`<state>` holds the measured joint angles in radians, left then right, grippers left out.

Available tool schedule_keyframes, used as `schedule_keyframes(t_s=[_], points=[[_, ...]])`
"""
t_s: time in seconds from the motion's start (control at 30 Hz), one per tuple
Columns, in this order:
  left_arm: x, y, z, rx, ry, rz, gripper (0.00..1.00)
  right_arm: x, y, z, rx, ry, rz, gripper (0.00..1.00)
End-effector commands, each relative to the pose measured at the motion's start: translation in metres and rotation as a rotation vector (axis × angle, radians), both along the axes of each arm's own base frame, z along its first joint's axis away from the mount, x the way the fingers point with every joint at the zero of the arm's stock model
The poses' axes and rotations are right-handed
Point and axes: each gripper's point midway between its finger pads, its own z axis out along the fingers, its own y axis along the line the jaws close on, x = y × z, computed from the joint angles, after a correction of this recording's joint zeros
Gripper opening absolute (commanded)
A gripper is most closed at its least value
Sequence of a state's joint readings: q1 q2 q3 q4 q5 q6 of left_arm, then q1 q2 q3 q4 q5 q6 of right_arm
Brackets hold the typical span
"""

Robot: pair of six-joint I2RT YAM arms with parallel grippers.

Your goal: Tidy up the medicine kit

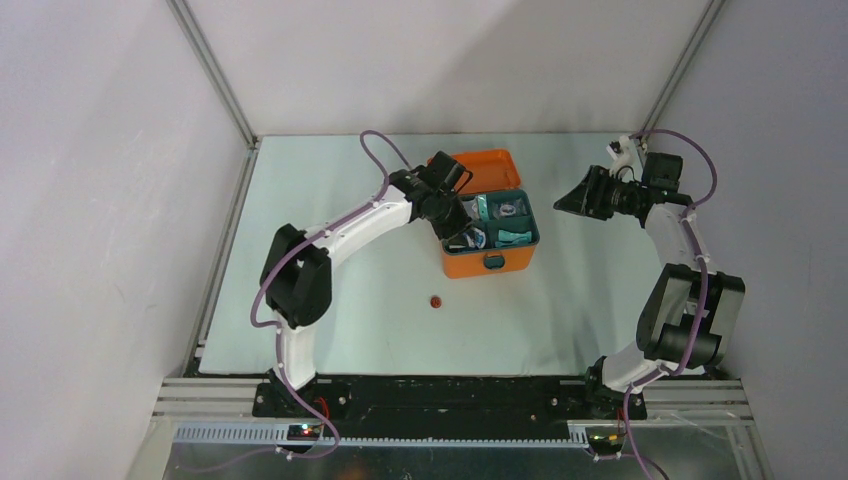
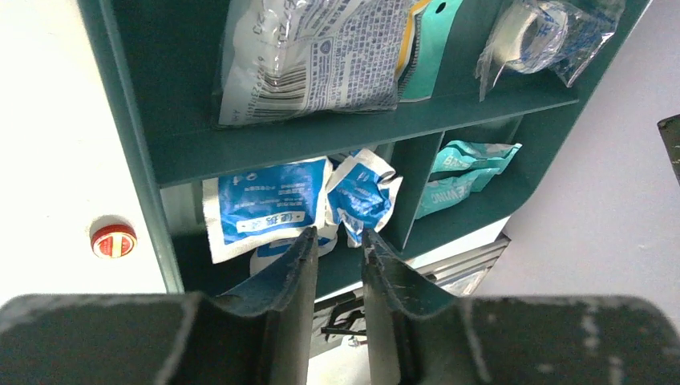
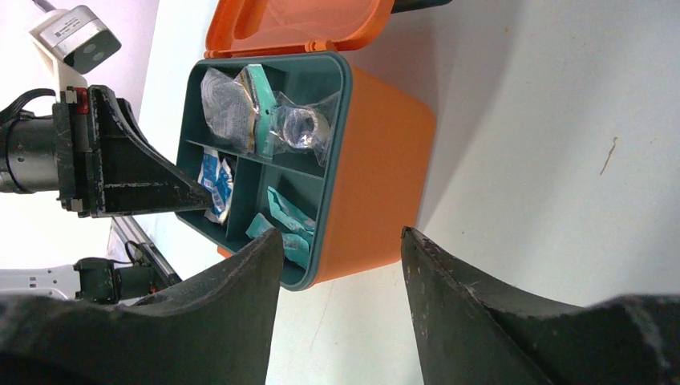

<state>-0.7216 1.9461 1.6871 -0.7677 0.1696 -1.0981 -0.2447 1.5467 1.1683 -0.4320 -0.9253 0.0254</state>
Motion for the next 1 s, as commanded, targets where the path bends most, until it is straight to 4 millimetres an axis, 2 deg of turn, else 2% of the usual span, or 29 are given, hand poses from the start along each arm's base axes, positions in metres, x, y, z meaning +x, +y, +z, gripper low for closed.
schedule_keyframes(t_s=[0.0,0.03,0.07,0.1,0.17,0.2,0.23,0.27,0.3,0.33,0.37,0.4,0.43,0.47,0.5,0.53,0.57,0.6,0.63,0.67,0.7,0.73,0.77,0.8,0.83,0.87,0.9,0.97], points=[[0.006,-0.010,0.047,-0.081,-0.114,-0.047,0.33,0.004,-0.005,0.009,-0.035,-0.056,-0.007,0.61],[0.006,-0.010,0.052,-0.085,-0.130,-0.054,0.35,0.002,-0.006,0.011,-0.066,-0.052,-0.015,0.62],[0.006,-0.008,0.063,-0.093,-0.162,-0.065,0.36,0.007,-0.014,0.013,-0.146,-0.084,-0.032,0.65],[0.005,-0.005,0.075,-0.107,-0.188,-0.071,0.37,0.004,-0.015,0.018,-0.181,-0.096,-0.032,0.67],[0.006,0.000,0.095,-0.129,-0.237,-0.094,0.39,0.005,-0.023,0.034,-0.260,-0.164,-0.057,0.80],[0.009,0.005,0.104,-0.130,-0.277,-0.112,0.41,0.003,-0.023,0.046,-0.279,-0.202,-0.066,0.92],[0.011,0.010,0.118,-0.138,-0.319,-0.118,0.41,0.002,-0.021,0.053,-0.281,-0.221,-0.071,0.98],[0.019,0.020,0.127,-0.118,-0.378,-0.132,0.43,-0.001,-0.015,0.069,-0.272,-0.259,-0.059,0.99],[0.021,0.030,0.141,-0.097,-0.449,-0.163,0.45,-0.004,-0.009,0.076,-0.244,-0.258,-0.051,0.99],[0.032,0.047,0.146,-0.057,-0.497,-0.135,0.47,-0.007,0.006,0.094,-0.204,-0.292,0.005,0.99],[0.035,0.061,0.158,-0.017,-0.574,-0.163,0.48,-0.013,0.017,0.100,-0.172,-0.280,0.048,1.00],[0.046,0.082,0.159,0.050,-0.615,-0.131,0.49,-0.022,0.039,0.115,-0.123,-0.287,0.139,0.99],[0.050,0.099,0.167,0.123,-0.697,-0.172,0.50,-0.026,0.052,0.135,-0.112,-0.337,0.206,0.99],[0.060,0.121,0.166,0.211,-0.734,-0.157,0.53,-0.038,0.077,0.132,-0.095,-0.303,0.293,0.99],[0.063,0.141,0.173,0.309,-0.803,-0.185,0.54,-0.041,0.091,0.144,-0.135,-0.369,0.356,0.99],[0.068,0.159,0.165,0.372,-0.807,-0.186,0.56,-0.058,0.120,0.136,-0.144,-0.339,0.457,0.99],[0.070,0.185,0.159,0.467,-0.817,-0.197,0.57,-0.057,0.129,0.136,-0.235,-0.402,0.501,0.99],[0.072,0.198,0.156,0.507,-0.816,-0.185,0.62,-0.074,0.157,0.125,-0.269,-0.391,0.603,1.00],[0.073,0.231,0.145,0.583,-0.778,-0.117,0.68,-0.072,0.163,0.116,-0.375,-0.430,0.632,0.99],[0.071,0.248,0.142,0.597,-0.761,-0.074,0.84,-0.090,0.190,0.099,-0.431,-0.447,0.764,1.00],[0.070,0.273,0.120,0.586,-0.691,-0.035,0.95,-0.102,0.211,0.080,-0.521,-0.454,0.845,0.99],[0.068,0.280,0.115,0.543,-0.680,-0.031,0.98,-0.109,0.217,0.068,-0.589,-0.490,0.920,0.99],[0.063,0.290,0.092,0.435,-0.620,-0.050,0.99,-0.123,0.229,0.044,-0.675,-0.490,1.006,0.99],[0.062,0.292,0.090,0.376,-0.624,-0.050,0.99,-0.127,0.235,0.032,-0.732,-0.529,1.068,0.99],[0.055,0.298,0.074,0.278,-0.582,-0.050,1.00,-0.140,0.242,0.007,-0.801,-0.515,1.146,0.99],[0.056,0.306,0.074,0.247,-0.590,-0.024,1.00,-0.144,0.245,-0.003,-0.831,-0.529,1.191,0.98],[0.051,0.320,0.063,0.220,-0.562,0.011,1.00,-0.154,0.251,-0.022,-0.858,-0.505,1.248,0.96],[0.048,0.341,0.067,0.217,-0.571,0.065,1.00,-0.165,0.260,-0.043,-0.857,-0.465,1.317,0.91]])
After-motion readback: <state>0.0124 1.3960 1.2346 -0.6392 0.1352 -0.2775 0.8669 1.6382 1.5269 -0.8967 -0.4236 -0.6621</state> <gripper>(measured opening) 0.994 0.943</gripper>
